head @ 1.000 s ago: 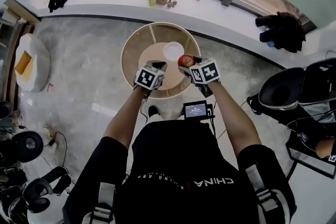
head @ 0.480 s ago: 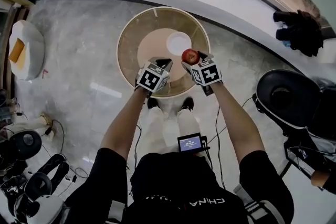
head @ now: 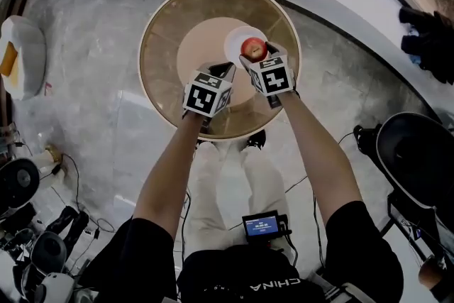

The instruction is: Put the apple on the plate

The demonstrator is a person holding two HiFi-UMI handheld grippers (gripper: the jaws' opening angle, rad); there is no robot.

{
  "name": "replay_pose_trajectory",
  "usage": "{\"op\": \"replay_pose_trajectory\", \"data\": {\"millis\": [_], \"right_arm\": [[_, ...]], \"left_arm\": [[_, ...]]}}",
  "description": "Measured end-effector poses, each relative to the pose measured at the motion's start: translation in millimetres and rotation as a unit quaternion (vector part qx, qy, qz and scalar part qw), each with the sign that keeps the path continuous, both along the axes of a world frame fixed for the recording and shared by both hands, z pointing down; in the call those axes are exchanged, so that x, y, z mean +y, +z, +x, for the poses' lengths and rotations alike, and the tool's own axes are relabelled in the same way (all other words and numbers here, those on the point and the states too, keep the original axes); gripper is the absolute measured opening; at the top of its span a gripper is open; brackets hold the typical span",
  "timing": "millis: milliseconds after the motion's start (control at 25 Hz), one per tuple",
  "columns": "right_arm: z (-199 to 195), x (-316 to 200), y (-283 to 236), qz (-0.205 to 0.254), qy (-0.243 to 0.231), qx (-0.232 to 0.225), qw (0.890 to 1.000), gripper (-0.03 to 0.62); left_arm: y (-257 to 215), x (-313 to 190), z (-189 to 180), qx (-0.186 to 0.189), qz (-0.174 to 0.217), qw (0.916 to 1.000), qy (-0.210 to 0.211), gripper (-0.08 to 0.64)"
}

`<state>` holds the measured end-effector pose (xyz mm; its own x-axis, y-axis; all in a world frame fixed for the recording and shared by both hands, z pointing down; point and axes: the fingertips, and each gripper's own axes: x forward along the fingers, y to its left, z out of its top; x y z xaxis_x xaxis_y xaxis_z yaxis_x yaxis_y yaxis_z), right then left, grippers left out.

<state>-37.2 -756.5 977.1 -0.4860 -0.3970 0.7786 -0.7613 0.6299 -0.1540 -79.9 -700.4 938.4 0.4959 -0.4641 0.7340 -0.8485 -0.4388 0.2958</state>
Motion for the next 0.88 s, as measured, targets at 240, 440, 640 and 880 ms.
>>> {"op": "replay_pose_trajectory", "data": {"millis": [240, 440, 640, 880], "right_arm": [[-12, -14, 49, 0.01, -0.011, 0.022, 1.0, 0.353], [-19, -20, 52, 0.004, -0.003, 0.018, 1.0, 0.353], [-14, -18, 48, -0.011, 0.014, -0.012, 1.0, 0.384], [5, 8, 5, -0.024, 0.027, -0.003, 0.999, 0.394]], "left_arm": [[38, -6, -6, -0.008, -0.015, 0.9999, 0.002, 0.018], [48, -3, -9, -0.006, -0.022, 0.9997, 0.0, 0.018], [46, 0, -8, -0.004, -0.024, 0.9997, 0.001, 0.018], [8, 8, -12, -0.01, -0.024, 0.9996, 0.008, 0.018]]}}
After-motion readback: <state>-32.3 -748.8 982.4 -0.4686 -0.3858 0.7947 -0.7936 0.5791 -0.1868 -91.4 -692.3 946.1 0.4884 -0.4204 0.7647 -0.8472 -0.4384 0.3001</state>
